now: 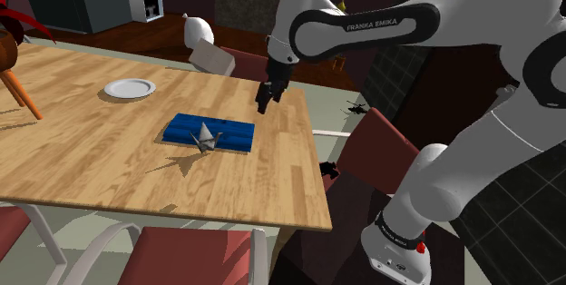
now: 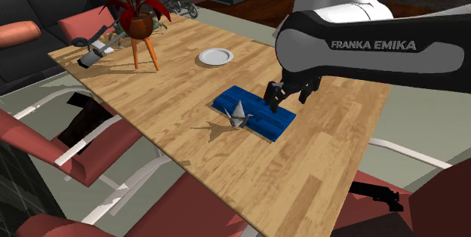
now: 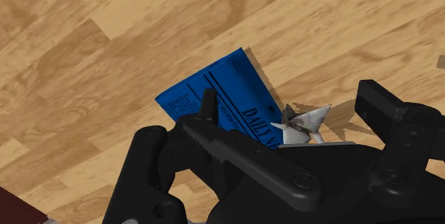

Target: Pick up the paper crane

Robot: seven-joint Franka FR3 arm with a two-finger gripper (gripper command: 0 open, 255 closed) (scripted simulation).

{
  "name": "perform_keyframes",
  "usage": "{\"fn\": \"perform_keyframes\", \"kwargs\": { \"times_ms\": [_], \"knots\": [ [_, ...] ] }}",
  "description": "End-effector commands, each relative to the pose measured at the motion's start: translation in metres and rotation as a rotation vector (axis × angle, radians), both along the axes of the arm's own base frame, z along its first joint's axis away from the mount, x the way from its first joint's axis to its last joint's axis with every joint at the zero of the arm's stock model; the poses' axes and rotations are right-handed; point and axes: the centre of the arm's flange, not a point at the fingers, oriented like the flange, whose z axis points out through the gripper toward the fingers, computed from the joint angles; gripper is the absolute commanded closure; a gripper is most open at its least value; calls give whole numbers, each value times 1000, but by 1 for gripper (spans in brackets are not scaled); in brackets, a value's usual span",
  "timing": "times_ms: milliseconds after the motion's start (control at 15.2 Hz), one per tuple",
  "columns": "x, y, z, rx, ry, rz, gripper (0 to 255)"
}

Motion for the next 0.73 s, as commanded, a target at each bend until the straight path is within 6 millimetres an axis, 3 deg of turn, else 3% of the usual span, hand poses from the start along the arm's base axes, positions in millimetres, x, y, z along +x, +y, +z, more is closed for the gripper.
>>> {"fn": "perform_keyframes", "kwargs": {
  "times_ms": [0, 660],
  "knots": [
    [20, 10, -14, -2, 1, 4, 0],
    [110, 63, -97, -15, 14, 22, 0]
  ]
}}
